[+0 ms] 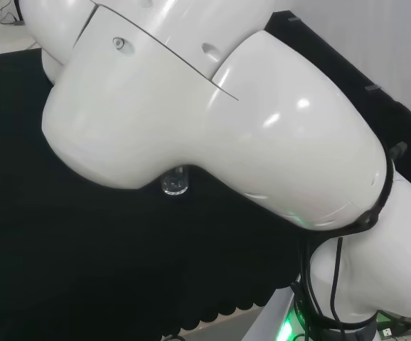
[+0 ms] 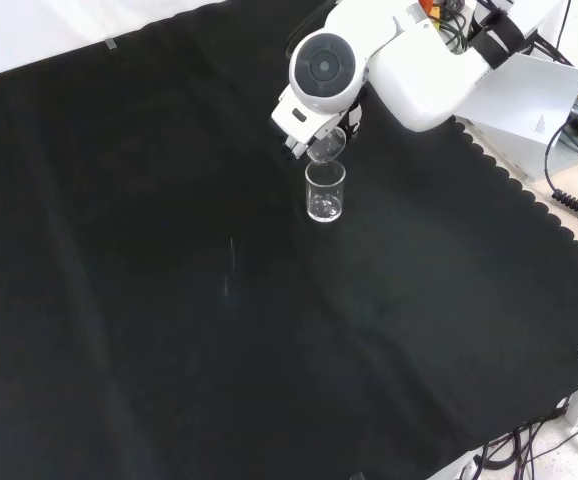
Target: Pour the water from the handheld beaker into the one on the table.
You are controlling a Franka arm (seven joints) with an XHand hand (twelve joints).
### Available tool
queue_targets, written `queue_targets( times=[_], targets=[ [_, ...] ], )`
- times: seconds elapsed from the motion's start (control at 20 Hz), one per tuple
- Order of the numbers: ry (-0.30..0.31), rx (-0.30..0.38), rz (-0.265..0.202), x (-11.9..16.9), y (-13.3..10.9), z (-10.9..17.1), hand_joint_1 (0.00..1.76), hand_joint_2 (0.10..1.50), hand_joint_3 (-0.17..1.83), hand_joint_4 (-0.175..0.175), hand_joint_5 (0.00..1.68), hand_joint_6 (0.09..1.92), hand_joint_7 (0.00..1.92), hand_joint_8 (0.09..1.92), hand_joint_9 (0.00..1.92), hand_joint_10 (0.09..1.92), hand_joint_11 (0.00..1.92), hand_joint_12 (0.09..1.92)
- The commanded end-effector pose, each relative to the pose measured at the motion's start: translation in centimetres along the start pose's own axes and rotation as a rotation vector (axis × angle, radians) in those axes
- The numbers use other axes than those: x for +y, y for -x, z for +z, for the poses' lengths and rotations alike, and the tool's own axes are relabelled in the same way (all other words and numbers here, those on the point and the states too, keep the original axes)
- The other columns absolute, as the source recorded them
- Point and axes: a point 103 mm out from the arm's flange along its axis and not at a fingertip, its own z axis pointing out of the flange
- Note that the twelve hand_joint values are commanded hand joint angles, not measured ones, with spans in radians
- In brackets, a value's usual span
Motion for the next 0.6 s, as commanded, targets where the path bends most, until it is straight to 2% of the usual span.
queue_targets(
  times=[0.05, 0.6],
  targets=[
    [-0.002, -0.029, 0.004, 0.01, -0.48, -0.61, 1.44, 0.56, 0.66, -0.175, 1.49, 0.22, 1.44, 0.33, 1.67, 0.09, 1.49, 0.58],
    [-0.015, -0.062, 0.010, 0.10, -0.80, -0.92, 1.44, 0.56, 0.66, -0.175, 1.49, 0.22, 1.44, 0.33, 1.67, 0.09, 1.48, 0.58]
  ],
)
